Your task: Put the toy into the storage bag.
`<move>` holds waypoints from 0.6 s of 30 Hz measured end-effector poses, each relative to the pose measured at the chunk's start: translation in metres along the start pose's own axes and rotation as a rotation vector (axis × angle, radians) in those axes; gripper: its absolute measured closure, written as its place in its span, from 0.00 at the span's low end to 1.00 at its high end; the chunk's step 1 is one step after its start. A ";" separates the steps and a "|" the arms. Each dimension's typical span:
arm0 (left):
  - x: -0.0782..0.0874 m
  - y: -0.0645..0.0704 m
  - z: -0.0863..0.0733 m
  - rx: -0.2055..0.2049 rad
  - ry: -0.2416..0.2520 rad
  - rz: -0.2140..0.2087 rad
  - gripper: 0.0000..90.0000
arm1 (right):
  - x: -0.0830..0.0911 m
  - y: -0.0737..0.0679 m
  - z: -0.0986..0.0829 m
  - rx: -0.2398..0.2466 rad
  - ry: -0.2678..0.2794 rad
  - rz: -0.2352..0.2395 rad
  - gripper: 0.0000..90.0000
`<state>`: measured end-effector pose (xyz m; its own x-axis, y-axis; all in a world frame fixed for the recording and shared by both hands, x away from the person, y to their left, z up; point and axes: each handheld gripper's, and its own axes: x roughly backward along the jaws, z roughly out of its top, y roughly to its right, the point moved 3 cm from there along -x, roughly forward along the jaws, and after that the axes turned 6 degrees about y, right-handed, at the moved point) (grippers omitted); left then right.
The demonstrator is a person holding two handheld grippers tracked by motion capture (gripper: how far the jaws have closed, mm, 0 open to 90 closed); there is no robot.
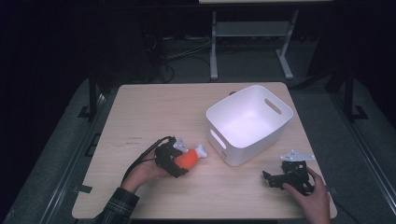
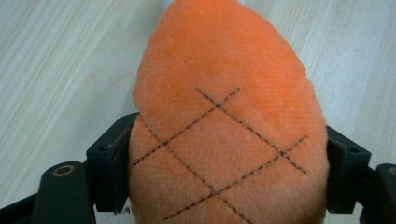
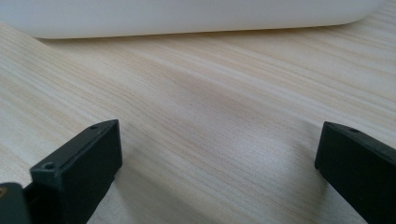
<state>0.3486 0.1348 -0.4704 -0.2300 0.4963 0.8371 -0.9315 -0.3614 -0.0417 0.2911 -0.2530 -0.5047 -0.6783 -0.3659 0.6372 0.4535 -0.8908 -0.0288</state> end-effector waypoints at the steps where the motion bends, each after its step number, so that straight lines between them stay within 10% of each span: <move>1: 0.001 -0.001 0.000 0.003 0.007 -0.002 0.23 | 0.000 0.000 0.000 0.000 0.000 0.000 0.00; 18: 0.018 -0.001 0.005 0.036 0.086 -0.024 0.24 | 0.000 0.000 0.000 0.000 0.000 0.000 0.00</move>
<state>0.3466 0.1408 -0.4525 -0.2323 0.5702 0.7880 -0.9265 -0.3762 -0.0010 0.2911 -0.2530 -0.5048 -0.6784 -0.3663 0.6369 0.4539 -0.8906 -0.0287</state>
